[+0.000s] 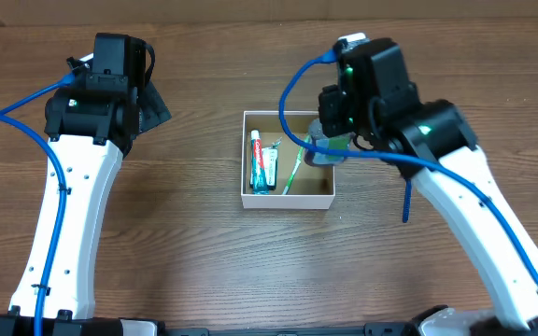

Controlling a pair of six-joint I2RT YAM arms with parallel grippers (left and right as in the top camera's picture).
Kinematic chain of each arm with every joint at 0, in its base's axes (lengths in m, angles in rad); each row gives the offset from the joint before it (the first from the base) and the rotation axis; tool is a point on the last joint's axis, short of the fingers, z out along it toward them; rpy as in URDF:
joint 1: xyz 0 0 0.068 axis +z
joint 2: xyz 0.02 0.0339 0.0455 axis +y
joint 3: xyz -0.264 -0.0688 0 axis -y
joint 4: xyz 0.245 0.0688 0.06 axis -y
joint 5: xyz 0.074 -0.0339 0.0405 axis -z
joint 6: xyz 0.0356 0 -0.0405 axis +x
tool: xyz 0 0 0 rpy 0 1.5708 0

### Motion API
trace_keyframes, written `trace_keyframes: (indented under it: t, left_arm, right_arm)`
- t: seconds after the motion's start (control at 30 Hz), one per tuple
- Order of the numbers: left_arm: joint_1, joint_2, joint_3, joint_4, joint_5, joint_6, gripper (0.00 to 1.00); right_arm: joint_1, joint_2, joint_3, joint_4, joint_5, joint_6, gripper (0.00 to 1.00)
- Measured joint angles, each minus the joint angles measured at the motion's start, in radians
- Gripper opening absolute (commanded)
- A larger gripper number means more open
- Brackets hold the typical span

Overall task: Pack container
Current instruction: 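Lift the soap bottle and carry it left over the box, then lower the soap bottle into the box's right side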

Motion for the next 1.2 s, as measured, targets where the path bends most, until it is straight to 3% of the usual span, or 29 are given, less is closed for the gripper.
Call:
trace_keyframes:
  t: [0.67, 1.2]
  left_arm:
    - [0.0, 0.0, 0.0, 0.0, 0.0, 0.0, 1.0]
    - [0.0, 0.0, 0.0, 0.0, 0.0, 0.0, 1.0]
  right_arm:
    - [0.002, 0.283, 0.038, 0.106, -0.005, 0.021, 0.25]
    - [0.002, 0.313, 0.024, 0.119, 0.001, 0.02, 0.22]
